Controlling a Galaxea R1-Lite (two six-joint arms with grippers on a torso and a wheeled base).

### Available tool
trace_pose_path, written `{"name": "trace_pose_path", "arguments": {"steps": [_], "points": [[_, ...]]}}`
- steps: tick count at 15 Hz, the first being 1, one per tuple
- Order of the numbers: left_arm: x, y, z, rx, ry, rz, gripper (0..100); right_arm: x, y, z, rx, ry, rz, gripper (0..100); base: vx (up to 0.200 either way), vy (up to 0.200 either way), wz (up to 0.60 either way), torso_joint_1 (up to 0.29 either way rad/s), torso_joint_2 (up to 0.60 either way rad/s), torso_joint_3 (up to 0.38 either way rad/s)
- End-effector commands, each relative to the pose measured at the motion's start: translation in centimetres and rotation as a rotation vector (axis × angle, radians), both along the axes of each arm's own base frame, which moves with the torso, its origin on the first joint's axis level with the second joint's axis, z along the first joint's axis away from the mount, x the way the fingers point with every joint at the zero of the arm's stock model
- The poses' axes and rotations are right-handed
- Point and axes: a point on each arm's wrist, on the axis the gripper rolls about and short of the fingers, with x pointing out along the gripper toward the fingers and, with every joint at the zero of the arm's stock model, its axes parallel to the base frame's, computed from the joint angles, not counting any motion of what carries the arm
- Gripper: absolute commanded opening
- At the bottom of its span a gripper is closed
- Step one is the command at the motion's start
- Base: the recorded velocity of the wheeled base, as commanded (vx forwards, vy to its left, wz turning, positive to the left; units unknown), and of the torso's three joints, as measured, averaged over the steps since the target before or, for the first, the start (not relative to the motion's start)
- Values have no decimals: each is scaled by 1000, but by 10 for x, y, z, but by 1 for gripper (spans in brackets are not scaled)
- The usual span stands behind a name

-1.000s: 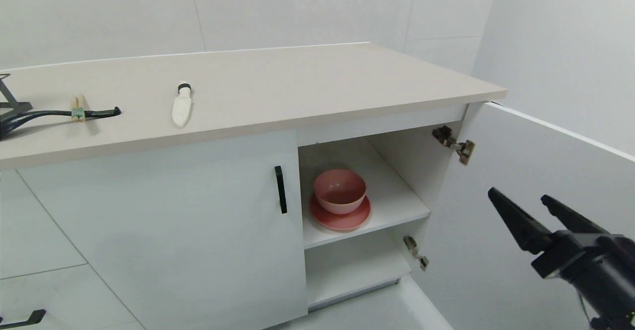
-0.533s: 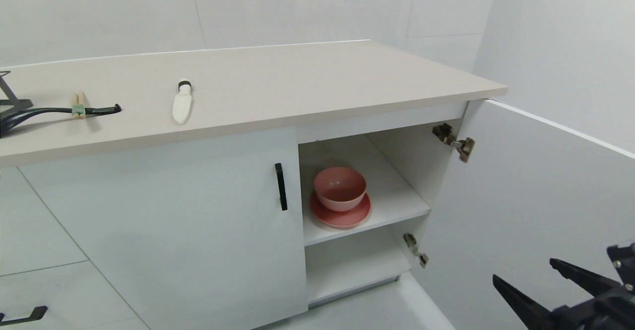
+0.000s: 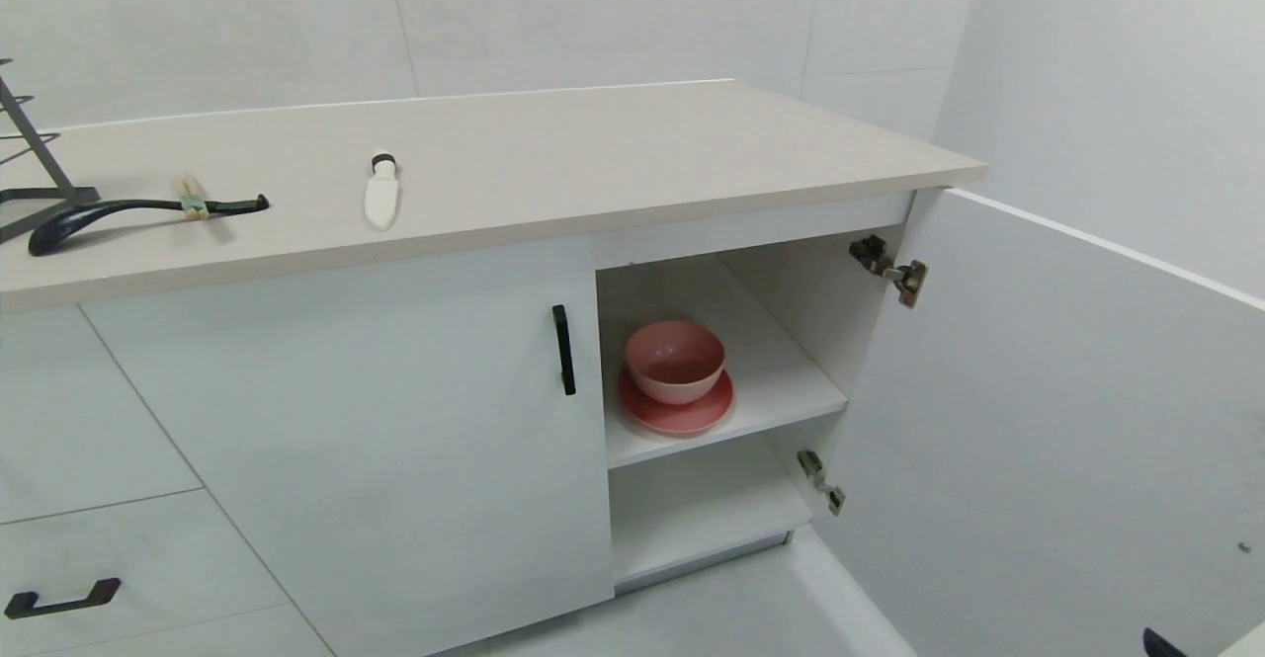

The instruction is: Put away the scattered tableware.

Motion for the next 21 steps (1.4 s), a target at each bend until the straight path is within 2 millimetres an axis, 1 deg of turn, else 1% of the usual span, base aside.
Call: {"name": "trace_pose_path", "arguments": {"steps": [1,3,4,6,7,8,9,11,14,15,16,17,19,21], "points": [[0,0,0,0,-1,0,100,-9,-8,6,47,-94,-98,100,0,0,0,0,0,0],[0,0,0,-3,0,5,100,-14,-12,13,60,-161,-202,100,-200,0,0,5,2,0],[0,0,0,-8,0,3,100,-20,-15,13,53,-210,-249,100,-200,0,0,12,2,-2],[0,0,0,-8,0,3,100,-40,-20,7,13,-288,-365,100,-200,0,0,2,5,2],[0,0,0,-8,2,3,100,-52,-21,11,-22,-331,-426,100,0,0,0,0,0,0],[0,0,0,-8,0,5,100,-60,-21,14,-28,-332,-447,100,0,0,0,0,0,0],[0,0,0,-9,1,5,100,-62,-21,18,-22,-343,-448,100,0,0,0,0,0,0],[0,0,0,-34,5,21,100,-62,-21,18,-11,-339,-458,100,0,0,0,0,0,0],[0,0,0,-40,5,24,100,-63,-18,18,-65,-326,-531,100,0,0,0,0,0,0],[0,0,0,-40,7,24,100,-63,-18,17,-72,-323,-525,100,0,0,0,0,0,0],[0,0,0,-40,5,24,100,-57,-18,-9,-49,-263,-524,100,0,0,0,0,0,0],[0,0,0,-40,5,24,100,-55,-18,-13,-2,-288,-508,100,0,0,0,0,0,0],[0,0,0,-38,7,24,100,-58,-13,-15,79,-360,-249,100,0,0,0,0,0,0],[0,0,0,-41,5,24,100,-59,-12,-15,137,-369,-226,100,0,0,0,0,0,0]]}}
